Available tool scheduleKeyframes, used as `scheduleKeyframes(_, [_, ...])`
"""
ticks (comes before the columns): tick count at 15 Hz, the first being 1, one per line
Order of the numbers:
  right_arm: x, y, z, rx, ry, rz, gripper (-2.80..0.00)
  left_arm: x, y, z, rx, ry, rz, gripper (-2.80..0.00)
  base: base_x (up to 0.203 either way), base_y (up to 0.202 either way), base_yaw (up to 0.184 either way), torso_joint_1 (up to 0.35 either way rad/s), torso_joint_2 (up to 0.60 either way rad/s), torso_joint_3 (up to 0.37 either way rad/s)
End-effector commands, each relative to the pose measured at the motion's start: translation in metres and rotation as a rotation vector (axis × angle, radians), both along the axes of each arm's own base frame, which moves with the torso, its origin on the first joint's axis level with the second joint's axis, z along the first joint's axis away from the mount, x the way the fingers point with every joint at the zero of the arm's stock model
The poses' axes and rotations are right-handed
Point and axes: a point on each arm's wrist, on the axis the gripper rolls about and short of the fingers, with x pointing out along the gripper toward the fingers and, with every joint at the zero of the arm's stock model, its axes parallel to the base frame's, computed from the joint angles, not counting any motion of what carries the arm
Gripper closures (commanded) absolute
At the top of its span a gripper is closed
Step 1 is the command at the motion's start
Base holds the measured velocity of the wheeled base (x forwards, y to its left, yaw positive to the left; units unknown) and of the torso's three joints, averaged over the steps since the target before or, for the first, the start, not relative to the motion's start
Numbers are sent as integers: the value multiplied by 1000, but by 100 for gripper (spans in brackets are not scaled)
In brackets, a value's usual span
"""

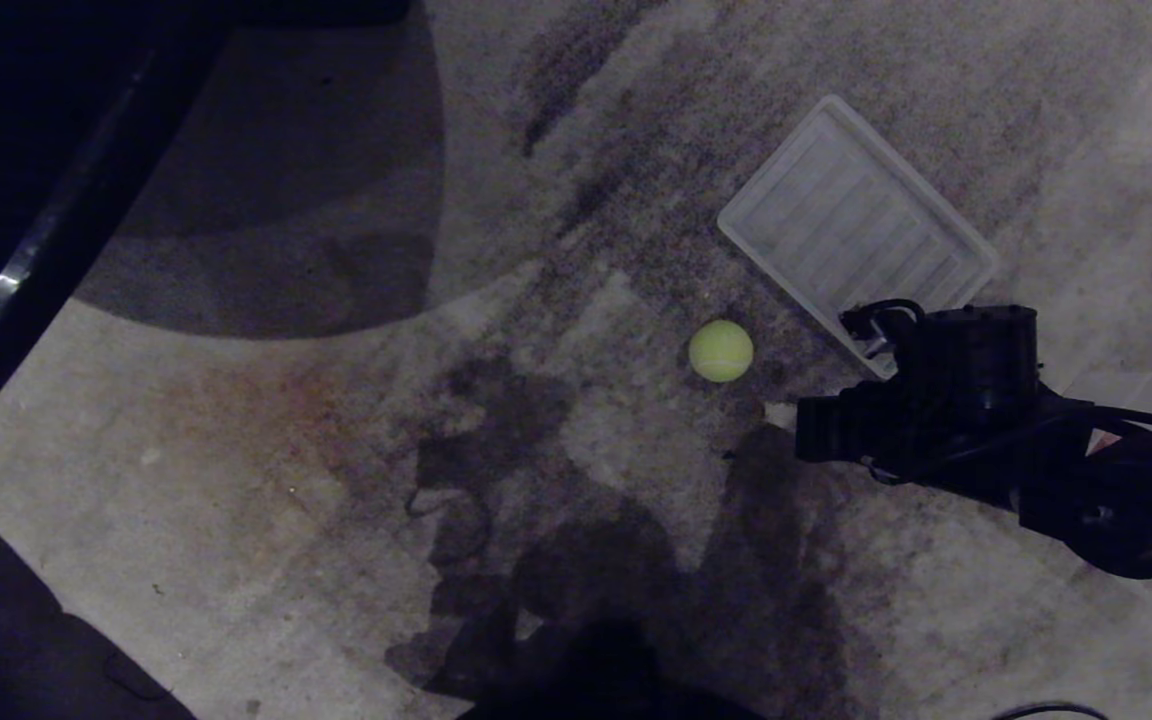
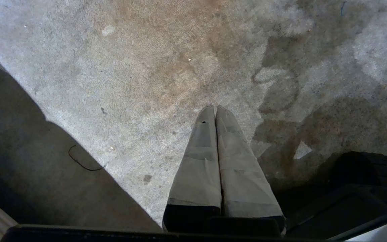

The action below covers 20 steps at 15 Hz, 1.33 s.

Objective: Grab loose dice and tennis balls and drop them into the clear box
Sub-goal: Pick up the ball on the floor

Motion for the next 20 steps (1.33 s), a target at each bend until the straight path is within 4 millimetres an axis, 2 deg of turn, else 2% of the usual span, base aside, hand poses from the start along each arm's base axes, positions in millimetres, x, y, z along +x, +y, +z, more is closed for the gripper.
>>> scheduleKeyframes(1, [2,2,7,11,-27,53,-280,0,0,0,-1,3,0,0,0,0,0,0,0,0])
scheduleKeyframes(3, [-2,1,16,-22,-79,108,-280,0,0,0,-1,3,0,0,0,0,0,0,0,0])
scheduleKeyframes(6, [4,4,23,-76,-136,127,-280,0,0,0,-1,3,0,0,0,0,0,0,0,0])
scheduleKeyframes(9, [9,8,12,-113,-122,149,-280,0,0,0,-1,3,0,0,0,0,0,0,0,0])
scheduleKeyframes(12, [14,18,13,-110,-143,168,-280,0,0,0,-1,2,0,0,0,0,0,0,0,0])
scheduleKeyframes(20, [46,30,1,-198,-193,158,-280,0,0,0,-1,3,0,0,0,0,0,0,0,0])
